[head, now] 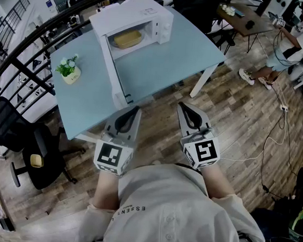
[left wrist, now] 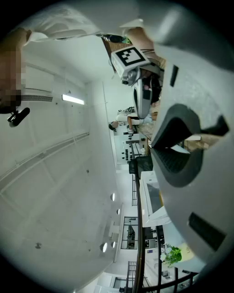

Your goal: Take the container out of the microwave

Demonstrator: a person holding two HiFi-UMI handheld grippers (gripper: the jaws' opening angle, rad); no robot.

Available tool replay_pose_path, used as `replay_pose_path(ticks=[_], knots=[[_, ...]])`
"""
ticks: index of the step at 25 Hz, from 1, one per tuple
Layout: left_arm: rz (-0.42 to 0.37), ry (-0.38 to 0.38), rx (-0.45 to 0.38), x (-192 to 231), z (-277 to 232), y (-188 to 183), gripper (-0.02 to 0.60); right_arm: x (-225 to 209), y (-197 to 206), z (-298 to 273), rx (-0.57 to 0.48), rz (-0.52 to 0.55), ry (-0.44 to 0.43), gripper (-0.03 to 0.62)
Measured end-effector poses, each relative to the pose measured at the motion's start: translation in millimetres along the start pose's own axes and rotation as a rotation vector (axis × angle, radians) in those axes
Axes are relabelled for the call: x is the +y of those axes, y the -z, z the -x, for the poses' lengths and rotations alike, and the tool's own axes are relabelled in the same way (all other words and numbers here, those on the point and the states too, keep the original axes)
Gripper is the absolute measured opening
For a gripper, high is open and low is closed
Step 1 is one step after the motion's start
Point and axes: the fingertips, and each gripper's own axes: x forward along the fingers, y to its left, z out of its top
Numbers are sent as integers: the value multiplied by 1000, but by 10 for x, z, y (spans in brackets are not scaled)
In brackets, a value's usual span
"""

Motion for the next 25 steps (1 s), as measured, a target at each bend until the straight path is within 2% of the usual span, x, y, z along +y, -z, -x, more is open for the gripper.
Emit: replay_pose_path(ticks=[20, 21, 22, 25], knots=[[51, 10, -13, 97, -115, 46, 2, -77, 105, -81, 39, -33, 23, 22], [52, 12, -12, 105, -130, 47, 2, -83, 117, -104, 49, -38, 16, 68], [52, 13, -10, 116, -145, 51, 2, -84, 137, -133, 61, -43, 7, 159], [54, 13, -9, 153, -205, 50, 2, -121, 190, -204, 81, -49, 1, 169]])
